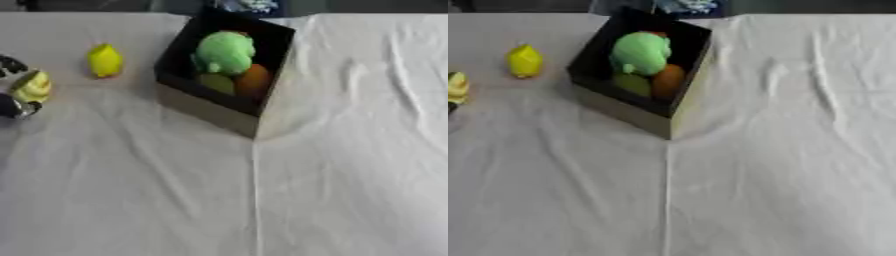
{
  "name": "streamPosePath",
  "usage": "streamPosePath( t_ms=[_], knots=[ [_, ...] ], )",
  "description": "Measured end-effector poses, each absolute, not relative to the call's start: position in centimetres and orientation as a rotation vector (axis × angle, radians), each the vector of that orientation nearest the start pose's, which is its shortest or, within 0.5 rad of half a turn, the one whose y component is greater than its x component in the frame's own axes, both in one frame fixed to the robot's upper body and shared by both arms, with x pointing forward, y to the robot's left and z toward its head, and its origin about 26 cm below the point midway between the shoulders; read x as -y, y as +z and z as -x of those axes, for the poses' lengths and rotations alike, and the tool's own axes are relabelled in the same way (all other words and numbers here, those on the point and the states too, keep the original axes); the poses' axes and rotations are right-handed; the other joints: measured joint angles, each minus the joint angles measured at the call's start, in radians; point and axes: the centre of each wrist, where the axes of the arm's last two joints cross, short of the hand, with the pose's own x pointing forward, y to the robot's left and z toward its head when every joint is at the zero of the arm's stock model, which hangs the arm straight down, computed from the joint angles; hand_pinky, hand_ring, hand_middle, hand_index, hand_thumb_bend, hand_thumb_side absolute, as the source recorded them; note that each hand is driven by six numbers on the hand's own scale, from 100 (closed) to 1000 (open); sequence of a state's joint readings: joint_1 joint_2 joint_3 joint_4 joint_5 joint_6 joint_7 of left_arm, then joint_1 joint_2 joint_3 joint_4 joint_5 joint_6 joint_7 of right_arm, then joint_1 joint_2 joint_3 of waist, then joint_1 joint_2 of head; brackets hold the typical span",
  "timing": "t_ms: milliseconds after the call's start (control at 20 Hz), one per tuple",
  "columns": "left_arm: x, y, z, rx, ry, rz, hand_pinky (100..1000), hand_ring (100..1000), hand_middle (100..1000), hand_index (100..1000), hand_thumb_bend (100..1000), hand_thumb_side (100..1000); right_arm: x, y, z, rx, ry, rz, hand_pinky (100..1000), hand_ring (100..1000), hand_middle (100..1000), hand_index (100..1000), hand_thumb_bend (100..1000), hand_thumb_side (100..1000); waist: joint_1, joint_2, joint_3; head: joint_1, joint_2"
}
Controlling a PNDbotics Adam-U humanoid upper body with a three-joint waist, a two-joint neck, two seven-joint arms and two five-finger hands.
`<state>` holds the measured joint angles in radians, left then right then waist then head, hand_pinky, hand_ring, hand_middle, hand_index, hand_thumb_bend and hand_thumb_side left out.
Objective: Pick up objects on the table and place them in the box.
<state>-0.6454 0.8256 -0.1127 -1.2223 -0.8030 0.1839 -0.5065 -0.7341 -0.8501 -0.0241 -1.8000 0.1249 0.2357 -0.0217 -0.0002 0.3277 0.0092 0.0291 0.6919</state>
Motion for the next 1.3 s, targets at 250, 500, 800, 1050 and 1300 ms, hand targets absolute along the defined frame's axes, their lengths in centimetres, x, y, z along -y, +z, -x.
streamPosePath(
  t_ms=[250, 500, 800, 1050, 1300],
  knots=[
    [-41.2, 21.9, -40.2, 0.914, -1.182, -1.134, 875, 850, 819, 901, 247, 261, 31.9, 36.8, -32.2, 2.207, 0.63, 0.933, 861, 853, 558, 686, 100, 336, 0.0, 0.005, -0.003, 0.002, -0.007],
    [-41.3, 21.8, -40.4, 0.894, -1.183, -1.153, 847, 820, 795, 881, 197, 224, 32.0, 36.8, -32.2, 2.207, 0.624, 0.933, 861, 853, 557, 685, 100, 346, 0.0, 0.007, -0.004, 0.004, -0.008],
    [-41.2, 21.5, -40.6, 0.856, -1.205, -1.241, 793, 763, 737, 819, 100, 239, 32.0, 36.9, -32.1, 2.21, 0.619, 0.934, 861, 852, 556, 684, 100, 341, 0.0, 0.01, -0.008, 0.005, -0.008],
    [-40.9, 21.5, -40.7, 0.88, -1.184, -1.32, 700, 661, 642, 747, 100, 282, 32.0, 36.9, -32.1, 2.21, 0.616, 0.935, 861, 852, 555, 684, 100, 349, 0.0, 0.01, -0.009, 0.005, -0.008],
    [-39.8, 22.6, -40.5, 0.986, -1.137, -1.429, 646, 607, 591, 707, 100, 199, 32.0, 36.9, -32.1, 2.209, 0.613, 0.935, 861, 852, 554, 683, 100, 354, 0.0, 0.01, -0.008, 0.0, -0.008]
  ],
)
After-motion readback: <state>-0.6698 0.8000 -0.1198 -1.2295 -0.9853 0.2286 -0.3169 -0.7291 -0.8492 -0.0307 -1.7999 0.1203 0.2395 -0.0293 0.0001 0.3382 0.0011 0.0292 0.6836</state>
